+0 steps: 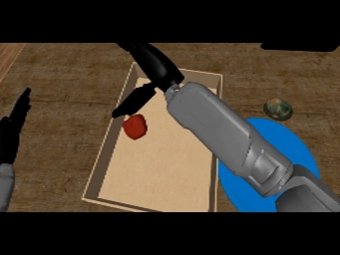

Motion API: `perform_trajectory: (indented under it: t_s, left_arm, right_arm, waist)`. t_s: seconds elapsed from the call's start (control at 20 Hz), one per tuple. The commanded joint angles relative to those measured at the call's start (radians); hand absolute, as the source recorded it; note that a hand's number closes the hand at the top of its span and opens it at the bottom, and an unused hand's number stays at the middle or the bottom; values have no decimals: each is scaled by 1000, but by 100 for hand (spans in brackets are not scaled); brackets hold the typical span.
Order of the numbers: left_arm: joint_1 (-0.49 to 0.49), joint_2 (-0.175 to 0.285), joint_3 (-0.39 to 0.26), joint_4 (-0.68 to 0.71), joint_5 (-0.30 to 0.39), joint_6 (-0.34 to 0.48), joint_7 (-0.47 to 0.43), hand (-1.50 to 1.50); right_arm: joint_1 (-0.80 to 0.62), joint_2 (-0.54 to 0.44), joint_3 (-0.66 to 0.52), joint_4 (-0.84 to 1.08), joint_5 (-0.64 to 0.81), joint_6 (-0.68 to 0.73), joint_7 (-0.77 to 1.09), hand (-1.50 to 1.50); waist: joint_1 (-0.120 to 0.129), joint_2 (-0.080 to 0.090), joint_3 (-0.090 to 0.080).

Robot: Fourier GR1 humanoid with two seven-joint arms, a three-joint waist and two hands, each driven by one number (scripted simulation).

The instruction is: Pick the bell pepper from the plate and place it in the cardboard box

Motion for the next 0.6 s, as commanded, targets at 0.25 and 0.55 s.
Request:
perform_trajectory:
  t_s: [0.25,0.55]
  left_arm:
    - [41,2,19,-19,2,-1,-10,0]
    - [67,-33,5,-34,-7,20,-31,0]
  right_arm:
    - [-36,-107,-222,166,-104,209,-164,-150]
    - [-2,-279,-284,284,-98,326,-256,-150]
  waist:
    - [-23,-3,0]
    - [-17,1,1]
